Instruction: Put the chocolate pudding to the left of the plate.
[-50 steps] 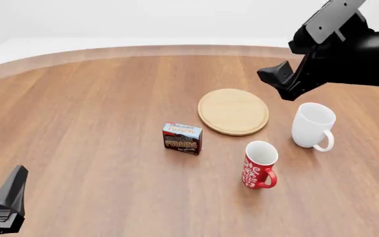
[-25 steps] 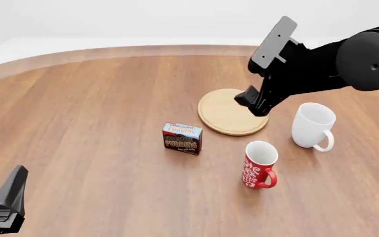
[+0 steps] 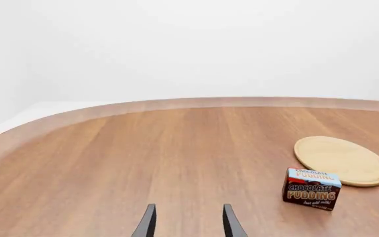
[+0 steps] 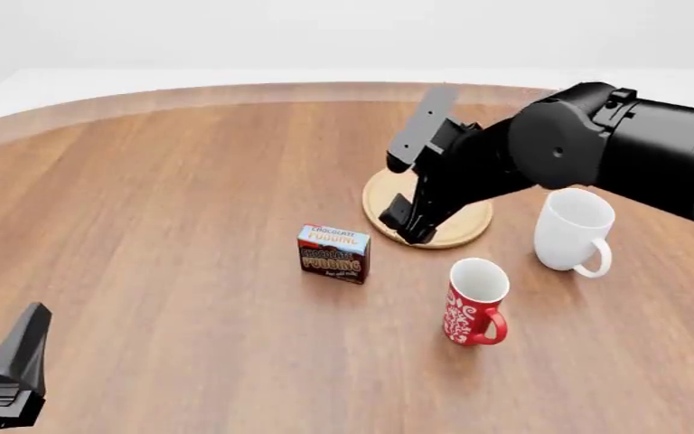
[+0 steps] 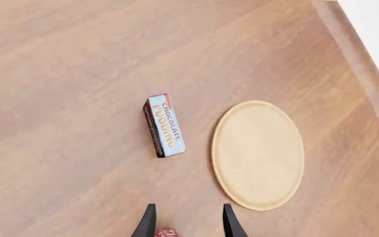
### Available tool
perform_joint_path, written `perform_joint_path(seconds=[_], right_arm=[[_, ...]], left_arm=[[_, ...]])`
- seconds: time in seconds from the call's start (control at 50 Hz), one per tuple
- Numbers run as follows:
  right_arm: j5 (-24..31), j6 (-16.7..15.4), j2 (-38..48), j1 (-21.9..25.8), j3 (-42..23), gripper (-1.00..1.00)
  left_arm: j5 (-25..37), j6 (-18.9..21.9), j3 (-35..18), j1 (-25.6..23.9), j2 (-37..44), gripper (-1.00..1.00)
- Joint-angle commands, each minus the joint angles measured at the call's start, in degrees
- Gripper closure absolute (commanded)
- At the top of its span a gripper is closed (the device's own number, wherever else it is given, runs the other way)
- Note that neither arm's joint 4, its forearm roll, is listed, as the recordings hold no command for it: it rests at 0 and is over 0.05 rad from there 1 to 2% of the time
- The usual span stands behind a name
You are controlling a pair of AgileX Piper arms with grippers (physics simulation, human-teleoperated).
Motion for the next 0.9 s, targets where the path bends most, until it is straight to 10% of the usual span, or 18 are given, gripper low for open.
perform_joint_path(seconds=[0.02,0.9], right_arm=[[-1.14,1.21,3.69,1.65,0.15,-1.00],[-2.48,1.04,13.47,1.79,-3.18,-1.00]], left_arm=[[0.00,0.00,0.00,0.00,0.00,-1.00],[0.00,0.00,0.00,0.00,0.00,-1.00]])
